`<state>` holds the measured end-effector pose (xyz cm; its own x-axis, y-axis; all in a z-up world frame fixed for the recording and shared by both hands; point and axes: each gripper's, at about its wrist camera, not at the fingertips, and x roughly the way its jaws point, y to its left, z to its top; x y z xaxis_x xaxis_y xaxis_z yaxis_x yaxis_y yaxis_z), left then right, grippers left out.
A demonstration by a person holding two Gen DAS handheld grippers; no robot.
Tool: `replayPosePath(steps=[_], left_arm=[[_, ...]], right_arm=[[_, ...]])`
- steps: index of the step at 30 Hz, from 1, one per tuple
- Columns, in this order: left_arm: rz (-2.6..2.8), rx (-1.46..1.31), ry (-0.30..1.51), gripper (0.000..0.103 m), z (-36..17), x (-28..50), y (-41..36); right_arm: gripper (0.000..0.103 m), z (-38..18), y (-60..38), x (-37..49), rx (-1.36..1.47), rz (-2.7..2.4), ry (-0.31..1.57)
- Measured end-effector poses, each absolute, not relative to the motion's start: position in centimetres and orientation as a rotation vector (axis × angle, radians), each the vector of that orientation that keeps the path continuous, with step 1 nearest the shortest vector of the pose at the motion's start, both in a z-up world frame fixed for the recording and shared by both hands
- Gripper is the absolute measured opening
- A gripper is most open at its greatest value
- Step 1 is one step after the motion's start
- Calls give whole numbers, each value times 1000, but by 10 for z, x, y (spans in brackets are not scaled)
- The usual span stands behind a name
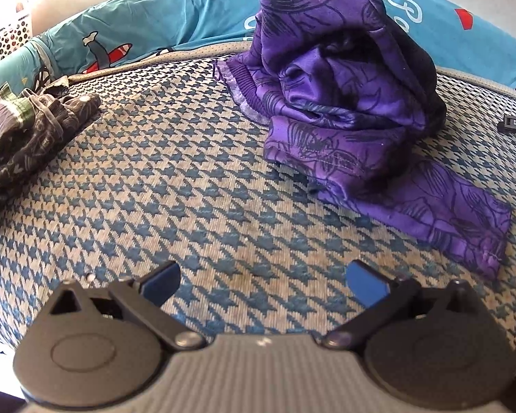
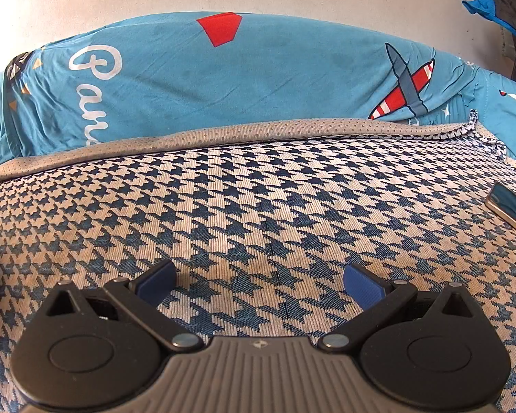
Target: Fold clothes
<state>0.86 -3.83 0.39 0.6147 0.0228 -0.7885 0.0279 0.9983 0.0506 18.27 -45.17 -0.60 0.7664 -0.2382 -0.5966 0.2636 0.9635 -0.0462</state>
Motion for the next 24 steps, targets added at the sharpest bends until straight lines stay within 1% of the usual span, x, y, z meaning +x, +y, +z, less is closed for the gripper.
replayPosePath(steps=[24], left_arm=[[-21, 59, 916, 103, -5, 11, -50]], right_arm=[[103, -6, -457, 184, 40, -273, 642]])
